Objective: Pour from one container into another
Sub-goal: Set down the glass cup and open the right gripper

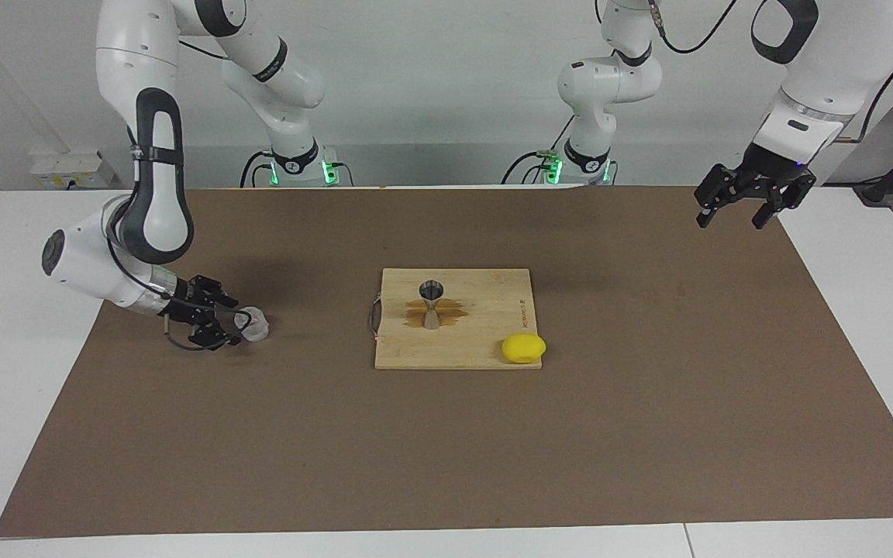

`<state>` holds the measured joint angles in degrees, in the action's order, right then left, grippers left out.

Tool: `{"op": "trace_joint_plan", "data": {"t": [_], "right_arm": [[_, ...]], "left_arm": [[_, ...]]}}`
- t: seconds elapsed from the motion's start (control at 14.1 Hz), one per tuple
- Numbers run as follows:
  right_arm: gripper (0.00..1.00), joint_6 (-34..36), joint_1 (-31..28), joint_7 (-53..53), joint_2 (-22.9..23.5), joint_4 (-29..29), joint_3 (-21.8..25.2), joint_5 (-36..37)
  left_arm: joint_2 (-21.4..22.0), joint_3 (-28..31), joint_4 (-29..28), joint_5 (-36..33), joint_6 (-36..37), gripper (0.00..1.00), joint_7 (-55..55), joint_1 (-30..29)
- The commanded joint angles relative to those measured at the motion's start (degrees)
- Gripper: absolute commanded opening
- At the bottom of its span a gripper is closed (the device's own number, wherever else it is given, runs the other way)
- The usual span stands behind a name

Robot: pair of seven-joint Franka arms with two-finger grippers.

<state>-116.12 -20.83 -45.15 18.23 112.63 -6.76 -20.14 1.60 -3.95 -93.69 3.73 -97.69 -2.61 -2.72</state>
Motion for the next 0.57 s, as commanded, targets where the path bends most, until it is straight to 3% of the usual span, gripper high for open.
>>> {"op": "trace_joint_plan", "data": {"t": [0.0, 0.28, 0.5], "right_arm": [[0.99, -0.9, 0.6, 3.4, -5.0, 0.8, -0.4, 7.3], [0.99, -0.1, 3.6, 17.2, -8.4, -1.5, -0.8, 11.7], [0.99, 0.4, 9.3, 21.9, -13.2, -1.9, -0.8, 18.8]], "left_arm": [[0.6, -0.3, -0.6, -0.7, 0.3, 1.00, 0.1, -0.2], [0.6, -0.3, -0.6, -0.7, 0.3, 1.00, 0.1, -0.2], [0.6, -0.3, -0.6, -0.7, 0.3, 1.00, 0.1, -0.2]]}}
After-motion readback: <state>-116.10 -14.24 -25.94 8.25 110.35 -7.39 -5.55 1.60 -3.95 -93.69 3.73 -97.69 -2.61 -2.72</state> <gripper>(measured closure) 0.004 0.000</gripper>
